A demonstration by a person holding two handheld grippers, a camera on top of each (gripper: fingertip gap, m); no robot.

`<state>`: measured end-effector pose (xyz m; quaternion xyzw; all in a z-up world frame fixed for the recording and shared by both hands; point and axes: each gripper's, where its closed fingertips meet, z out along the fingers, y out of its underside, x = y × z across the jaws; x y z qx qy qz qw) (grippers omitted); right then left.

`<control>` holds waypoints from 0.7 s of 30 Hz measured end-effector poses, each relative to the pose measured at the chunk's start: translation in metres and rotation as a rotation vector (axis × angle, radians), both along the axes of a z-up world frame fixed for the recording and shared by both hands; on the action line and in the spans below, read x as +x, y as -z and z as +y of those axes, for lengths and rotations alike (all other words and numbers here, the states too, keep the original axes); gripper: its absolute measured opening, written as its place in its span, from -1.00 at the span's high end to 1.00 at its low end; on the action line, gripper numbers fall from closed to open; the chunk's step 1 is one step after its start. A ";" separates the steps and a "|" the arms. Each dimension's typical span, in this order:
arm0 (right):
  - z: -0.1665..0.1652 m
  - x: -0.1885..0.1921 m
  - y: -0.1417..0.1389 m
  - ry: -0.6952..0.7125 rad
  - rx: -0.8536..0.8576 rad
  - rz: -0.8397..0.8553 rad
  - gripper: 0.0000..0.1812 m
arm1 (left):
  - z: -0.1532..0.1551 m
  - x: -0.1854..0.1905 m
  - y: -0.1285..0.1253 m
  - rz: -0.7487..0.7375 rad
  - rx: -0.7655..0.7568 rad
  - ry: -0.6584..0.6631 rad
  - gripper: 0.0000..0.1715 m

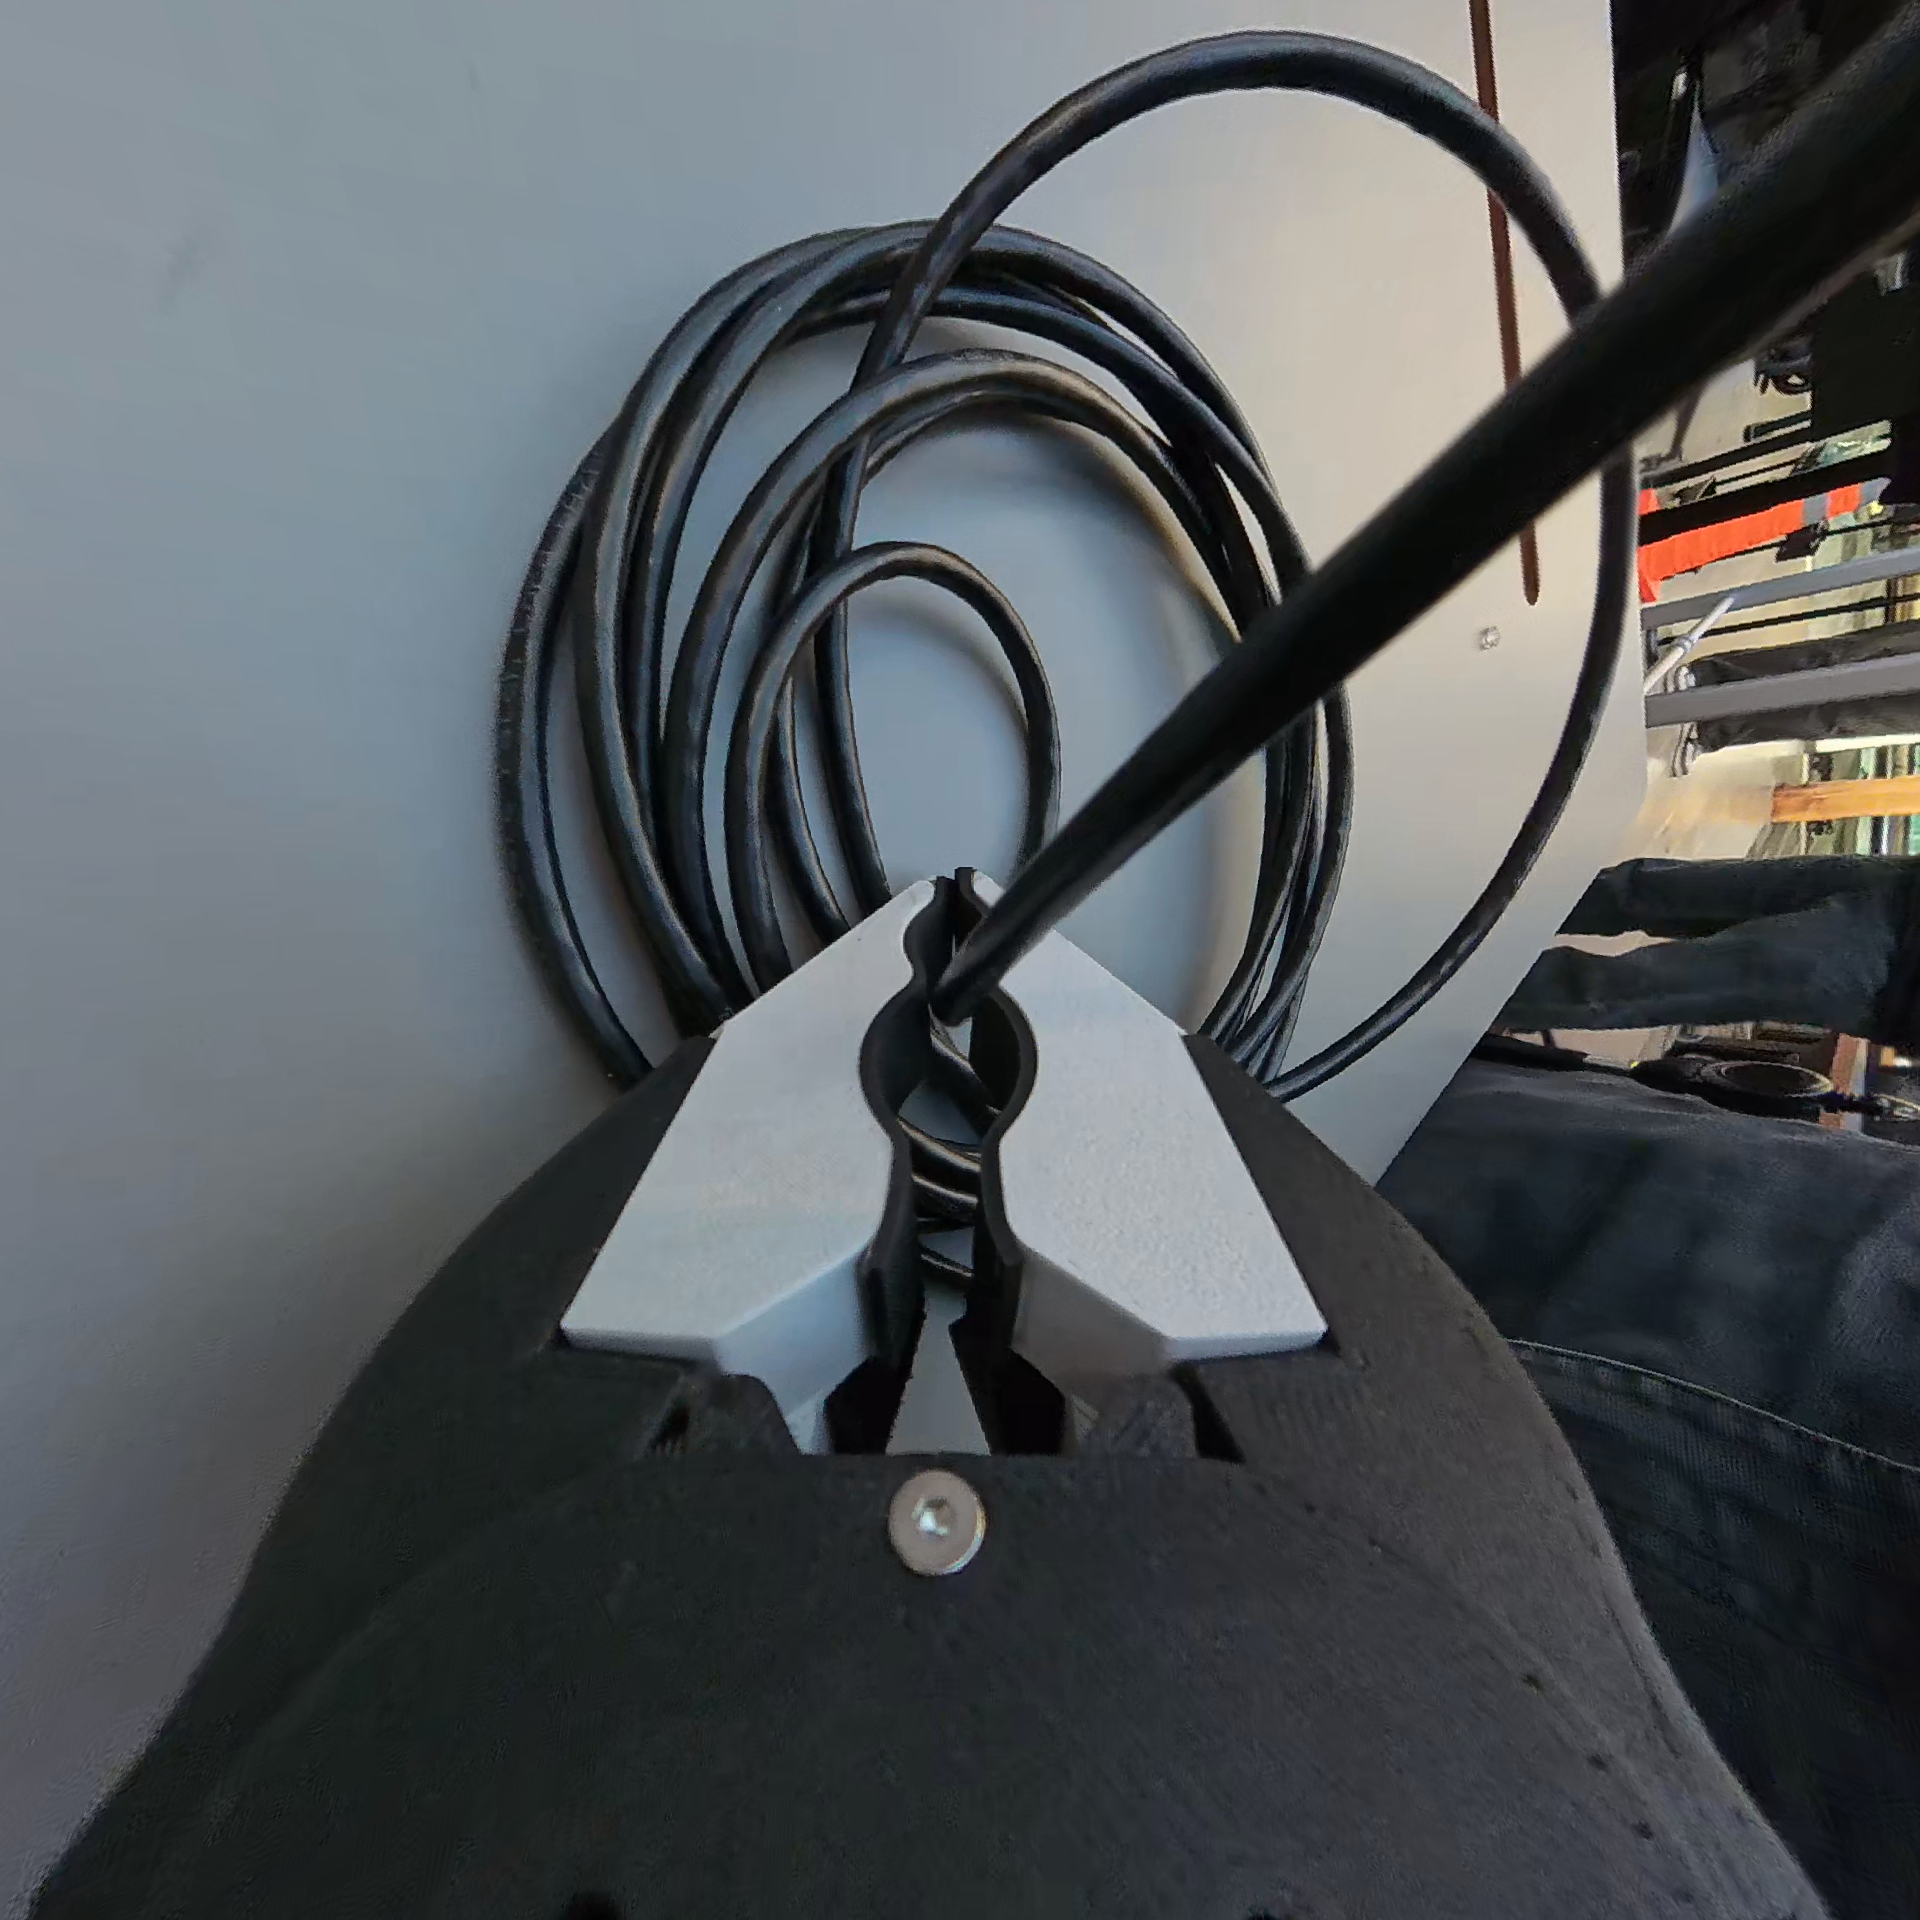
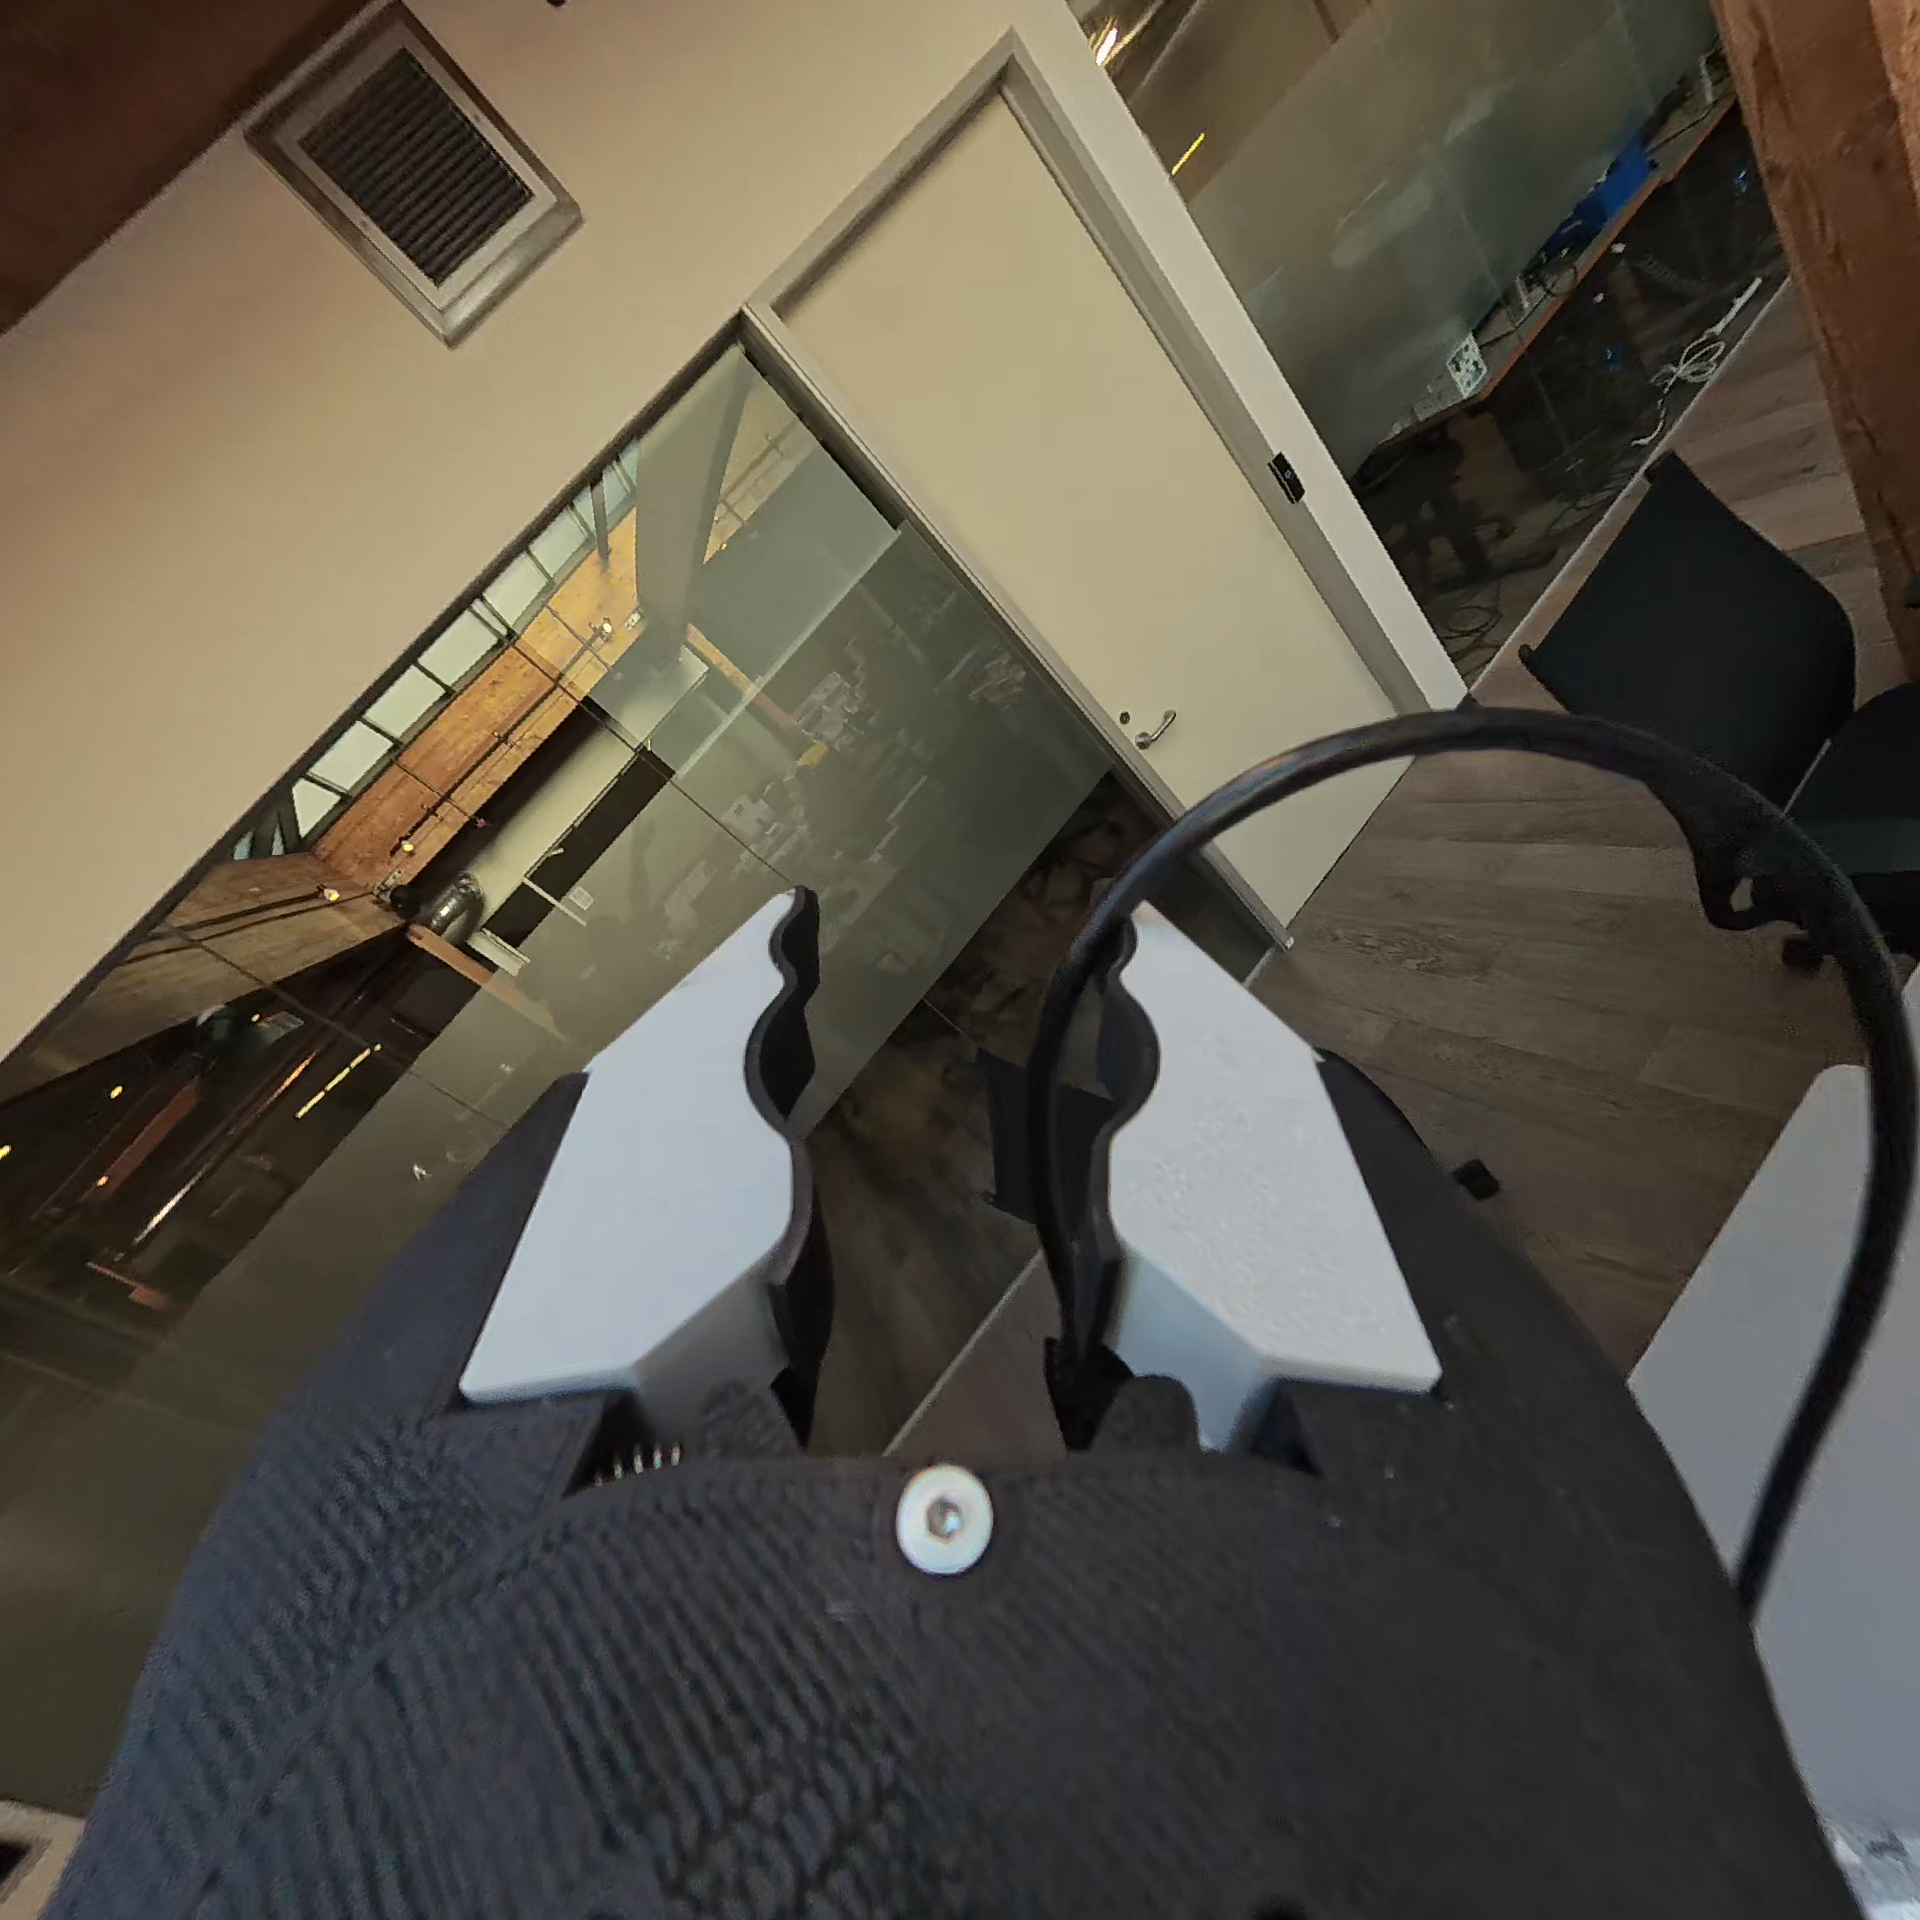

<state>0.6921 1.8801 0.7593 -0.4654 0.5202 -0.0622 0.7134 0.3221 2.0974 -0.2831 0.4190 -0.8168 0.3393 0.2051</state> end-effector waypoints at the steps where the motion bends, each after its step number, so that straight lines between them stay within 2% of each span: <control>1: -0.010 -0.002 -0.007 0.027 0.021 -0.018 0.45 | 0.000 0.000 0.000 0.008 -0.003 -0.002 1.00; 5: -0.048 -0.022 -0.035 0.119 0.003 -0.042 0.48 | -0.001 -0.001 0.000 0.011 0.013 0.002 1.00; 6: -0.053 -0.029 -0.039 0.132 -0.069 -0.046 0.68 | -0.001 -0.001 0.001 0.013 0.017 0.001 1.00; 7: -0.055 -0.036 -0.037 0.130 -0.183 -0.059 1.00 | -0.002 -0.001 0.001 0.023 0.019 -0.001 1.00; 9: -0.058 -0.041 -0.020 0.146 -0.300 -0.058 0.99 | -0.005 -0.002 0.001 0.065 0.011 0.011 1.00; 12: -0.054 -0.048 0.017 0.017 -0.218 -0.026 1.00 | -0.006 -0.003 0.000 0.140 -0.035 0.028 1.00; 16: -0.096 -0.052 0.055 0.107 -0.186 -0.075 0.96 | -0.006 -0.003 0.000 0.147 -0.022 0.008 1.00; 18: -0.109 -0.065 0.072 0.141 -0.265 -0.130 0.96 | -0.007 -0.005 -0.001 0.135 -0.020 0.023 1.00; 21: -0.114 -0.092 0.105 0.177 -0.511 -0.228 0.96 | -0.009 -0.004 -0.005 0.166 -0.065 0.008 0.98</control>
